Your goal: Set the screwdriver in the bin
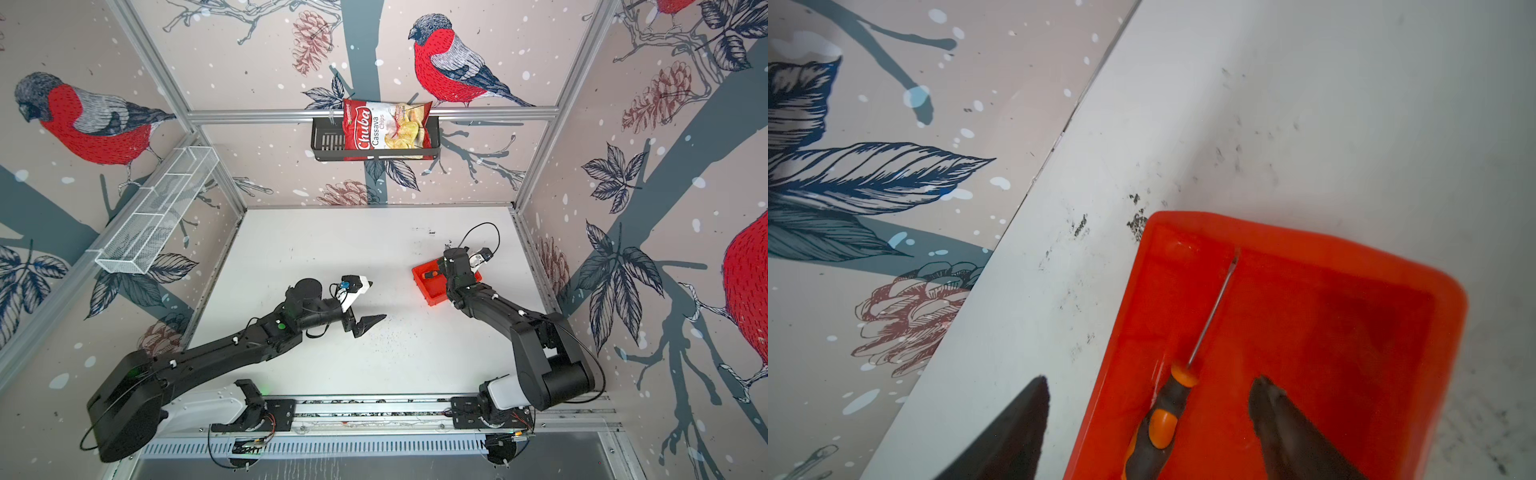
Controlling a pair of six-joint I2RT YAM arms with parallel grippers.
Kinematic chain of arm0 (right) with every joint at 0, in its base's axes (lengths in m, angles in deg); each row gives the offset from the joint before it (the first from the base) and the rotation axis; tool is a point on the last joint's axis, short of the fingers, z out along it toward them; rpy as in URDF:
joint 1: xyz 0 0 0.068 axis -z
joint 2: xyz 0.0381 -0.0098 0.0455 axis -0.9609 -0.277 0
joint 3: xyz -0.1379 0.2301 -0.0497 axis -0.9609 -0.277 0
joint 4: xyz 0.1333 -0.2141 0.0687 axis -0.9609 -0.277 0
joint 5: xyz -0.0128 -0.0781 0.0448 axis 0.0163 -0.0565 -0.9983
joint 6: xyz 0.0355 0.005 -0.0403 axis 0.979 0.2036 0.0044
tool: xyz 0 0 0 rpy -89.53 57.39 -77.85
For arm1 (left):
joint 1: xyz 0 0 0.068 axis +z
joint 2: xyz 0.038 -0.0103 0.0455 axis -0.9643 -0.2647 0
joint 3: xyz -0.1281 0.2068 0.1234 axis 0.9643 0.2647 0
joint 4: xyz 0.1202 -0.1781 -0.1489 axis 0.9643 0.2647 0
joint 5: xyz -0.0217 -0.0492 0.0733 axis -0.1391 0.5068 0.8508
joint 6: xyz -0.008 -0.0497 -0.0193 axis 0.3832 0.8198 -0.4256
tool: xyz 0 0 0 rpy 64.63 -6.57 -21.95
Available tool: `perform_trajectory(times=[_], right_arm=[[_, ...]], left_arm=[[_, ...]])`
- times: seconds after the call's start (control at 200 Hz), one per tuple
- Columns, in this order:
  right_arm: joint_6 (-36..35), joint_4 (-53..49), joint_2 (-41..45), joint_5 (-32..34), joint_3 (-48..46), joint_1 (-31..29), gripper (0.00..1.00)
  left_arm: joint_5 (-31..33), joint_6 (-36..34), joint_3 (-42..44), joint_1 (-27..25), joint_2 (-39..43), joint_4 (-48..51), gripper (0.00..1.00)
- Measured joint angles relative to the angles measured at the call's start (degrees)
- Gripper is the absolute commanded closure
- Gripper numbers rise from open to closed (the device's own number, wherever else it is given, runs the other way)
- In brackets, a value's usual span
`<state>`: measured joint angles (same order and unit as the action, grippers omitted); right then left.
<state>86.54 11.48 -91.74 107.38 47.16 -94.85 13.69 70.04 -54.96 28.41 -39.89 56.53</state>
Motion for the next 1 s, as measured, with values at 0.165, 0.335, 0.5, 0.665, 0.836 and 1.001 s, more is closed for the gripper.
perform_trajectory(times=[0.165,0.335,0.5,0.665,0.836,1.001], right_arm=[[-9.22,4.90,5.18,0.31,-3.48,-0.66,0.01],[-19.04,10.38,9.84,0.33,-7.04,-0.59,0.00],[-26.67,14.62,13.94,0.72,-9.66,0.39,0.00],[-33.68,16.98,17.73,0.68,-11.54,0.72,0.00],[-41.20,21.33,20.74,0.72,-14.75,0.92,0.00],[-47.01,25.22,20.22,1.77,-17.99,3.48,0.00]], left_arm=[[1.81,1.31,0.74,0.02,0.63,-1.27,0.00],[6.54,1.55,2.19,0.35,2.82,-1.75,0.00],[9.73,1.86,2.75,3.72,4.48,-1.70,0.00],[13.46,1.99,3.74,6.60,5.79,-2.23,0.02],[18.18,2.43,5.33,9.60,6.51,-3.37,0.03],[20.90,2.43,7.39,16.28,6.51,-4.02,0.03]])
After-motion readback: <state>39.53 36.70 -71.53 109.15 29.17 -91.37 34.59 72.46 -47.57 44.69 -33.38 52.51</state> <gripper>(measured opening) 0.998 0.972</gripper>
